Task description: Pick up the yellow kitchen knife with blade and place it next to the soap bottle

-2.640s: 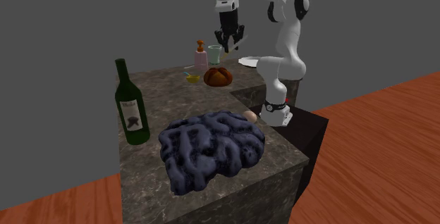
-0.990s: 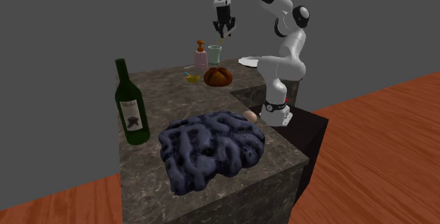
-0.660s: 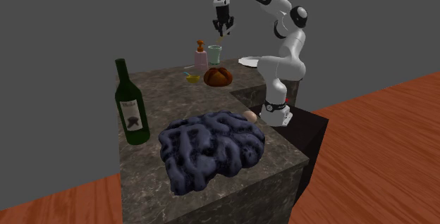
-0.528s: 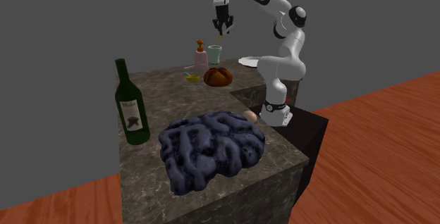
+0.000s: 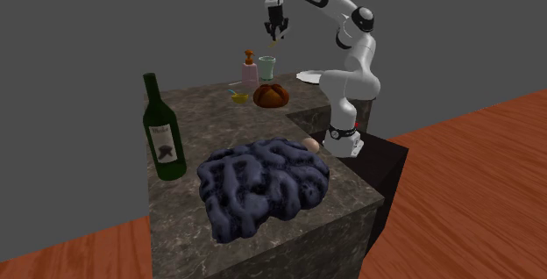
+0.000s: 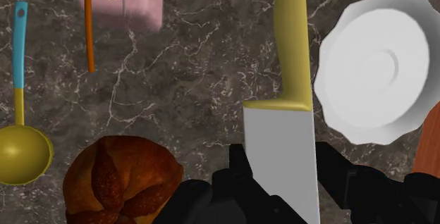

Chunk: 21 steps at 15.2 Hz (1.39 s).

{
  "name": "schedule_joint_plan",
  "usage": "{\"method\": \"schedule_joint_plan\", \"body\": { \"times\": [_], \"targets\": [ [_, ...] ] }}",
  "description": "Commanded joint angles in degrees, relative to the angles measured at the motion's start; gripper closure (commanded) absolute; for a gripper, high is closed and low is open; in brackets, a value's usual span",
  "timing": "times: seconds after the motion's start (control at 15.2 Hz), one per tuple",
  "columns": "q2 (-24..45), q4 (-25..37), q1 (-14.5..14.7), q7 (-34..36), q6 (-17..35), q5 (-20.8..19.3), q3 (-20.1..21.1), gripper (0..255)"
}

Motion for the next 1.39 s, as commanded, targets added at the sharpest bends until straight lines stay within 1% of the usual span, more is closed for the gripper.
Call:
{"method": "schedule_joint_plan", "body": {
  "times": [0.0, 0.66, 1.32],
  "targets": [
    [0.2, 2.3, 1.3, -2.1, 0.5, -1.6, -1.9, 255],
    [-4.7, -6.5, -1.8, 0.7, 4.6, -3.4, -3.4, 255],
    [-8.9, -13.8, -4.1, 2.7, 8.6, -6.0, -6.1, 255]
  ]
}}
